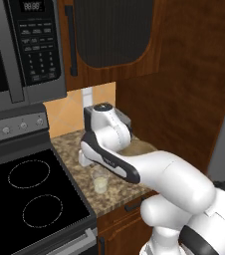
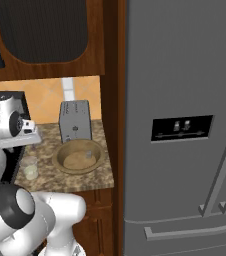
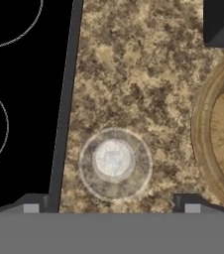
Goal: Grab a lemon wedge from the fridge and one ice cube from the ice bowl, and put them in the glass of lemonade.
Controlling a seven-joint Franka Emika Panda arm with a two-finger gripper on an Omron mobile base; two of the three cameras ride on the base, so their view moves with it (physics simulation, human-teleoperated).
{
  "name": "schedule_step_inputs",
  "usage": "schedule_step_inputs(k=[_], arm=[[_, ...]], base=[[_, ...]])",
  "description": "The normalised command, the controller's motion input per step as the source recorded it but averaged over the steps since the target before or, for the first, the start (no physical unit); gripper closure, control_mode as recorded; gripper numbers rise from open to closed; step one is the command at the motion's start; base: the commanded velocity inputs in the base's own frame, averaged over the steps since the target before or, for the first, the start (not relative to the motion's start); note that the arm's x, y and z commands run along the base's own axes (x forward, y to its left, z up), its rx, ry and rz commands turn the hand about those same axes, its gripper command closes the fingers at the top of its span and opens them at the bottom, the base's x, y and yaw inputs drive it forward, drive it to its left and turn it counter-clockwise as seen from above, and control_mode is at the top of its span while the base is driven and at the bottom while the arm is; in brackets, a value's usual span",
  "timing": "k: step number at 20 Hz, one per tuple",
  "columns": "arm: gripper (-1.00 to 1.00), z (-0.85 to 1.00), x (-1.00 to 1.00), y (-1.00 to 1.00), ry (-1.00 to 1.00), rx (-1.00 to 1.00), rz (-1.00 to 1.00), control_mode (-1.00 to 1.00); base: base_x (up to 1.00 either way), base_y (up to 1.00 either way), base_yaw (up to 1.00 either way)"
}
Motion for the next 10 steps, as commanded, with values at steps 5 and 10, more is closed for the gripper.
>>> schedule_step_inputs(k=[5, 10], arm=[[-1.0, 0.1, -0.25, -0.12, -0.12, 0.07, 0.0, -1.0], [-1.0, 0.08, -0.42, -0.58, -0.04, 0.08, -0.02, -1.0]], base=[[0.0, 0.0, 0.0], [0.0, 0.0, 0.0]])
